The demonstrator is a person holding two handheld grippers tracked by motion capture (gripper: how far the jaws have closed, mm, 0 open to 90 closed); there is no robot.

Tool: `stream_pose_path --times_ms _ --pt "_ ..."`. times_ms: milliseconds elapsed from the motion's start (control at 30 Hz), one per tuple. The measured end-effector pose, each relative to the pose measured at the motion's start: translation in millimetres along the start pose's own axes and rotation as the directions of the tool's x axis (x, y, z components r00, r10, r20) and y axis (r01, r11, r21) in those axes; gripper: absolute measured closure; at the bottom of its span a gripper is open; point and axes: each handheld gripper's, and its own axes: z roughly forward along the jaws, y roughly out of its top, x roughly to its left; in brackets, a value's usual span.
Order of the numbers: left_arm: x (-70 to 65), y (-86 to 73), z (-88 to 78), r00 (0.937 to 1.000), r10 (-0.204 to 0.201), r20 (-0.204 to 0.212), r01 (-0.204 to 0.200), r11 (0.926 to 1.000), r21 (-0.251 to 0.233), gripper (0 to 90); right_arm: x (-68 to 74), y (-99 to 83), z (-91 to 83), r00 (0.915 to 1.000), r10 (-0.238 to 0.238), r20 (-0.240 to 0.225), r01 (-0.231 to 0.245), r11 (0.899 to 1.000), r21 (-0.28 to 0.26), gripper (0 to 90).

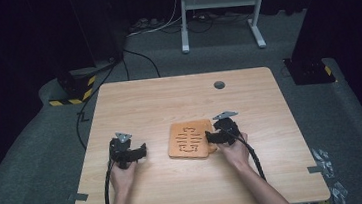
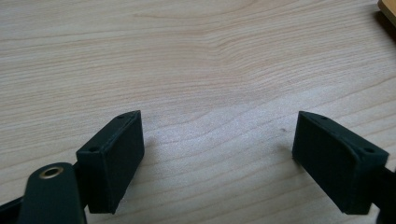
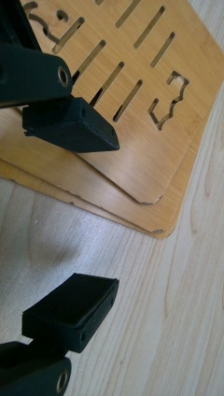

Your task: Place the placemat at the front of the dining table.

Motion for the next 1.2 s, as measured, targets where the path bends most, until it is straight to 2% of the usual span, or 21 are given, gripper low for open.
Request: stream_pose_path --times_ms 267,600,733,800,933,1067,1167,1200 --pt "-0.1 -0.1 -0.2 1.0000 0.000 -0.001 0.000 1.0000 0.001 16.7 2.3 -3.9 1.0 0.9999 0.004 -0.013 -0.004 1.000 0.021 28.4" --pt "0.6 0.0 0.0 1.0000 0.004 0.006 -0.004 1.0000 0.000 16.6 9.1 -4.9 2.4 0.9994 -0.013 -0.031 0.014 1.000 0.014 28.4" --pt "0.0 0.2 -0.7 1.0000 0.007 0.007 -0.007 1.0000 0.005 16.6 8.4 -4.3 1.3 0.9990 -0.005 -0.045 0.005 1.000 0.013 28.4" --pt "-1.5 0.2 -1.0 0.9999 -0.003 0.012 0.002 1.0000 0.008 16.8 8.7 -4.3 1.1 0.9993 -0.004 -0.036 0.004 1.000 0.001 28.4" --pt "-9.7 1.1 -4.6 0.9980 -0.012 0.062 0.010 0.9997 0.024 17.5 3.5 -3.9 -3.7 0.9991 0.003 -0.042 -0.003 1.000 -0.009 28.4" --pt "-16.1 3.0 -9.1 0.9950 0.010 0.099 -0.011 0.9999 0.013 17.3 -5.2 -7.1 -7.1 0.9998 0.006 -0.019 -0.007 1.000 -0.020 29.1" --pt "-21.7 4.2 -12.3 0.9911 0.004 0.133 -0.005 1.0000 0.005 17.5 -15.4 -11.8 -11.0 0.9998 0.018 0.001 -0.018 1.000 -0.024 29.6" --pt "-21.7 4.2 -12.3 0.9911 0.004 0.133 -0.005 1.0000 0.005 17.5 -18.8 -13.4 -12.6 0.9997 0.026 0.004 -0.026 0.999 -0.025 29.6"
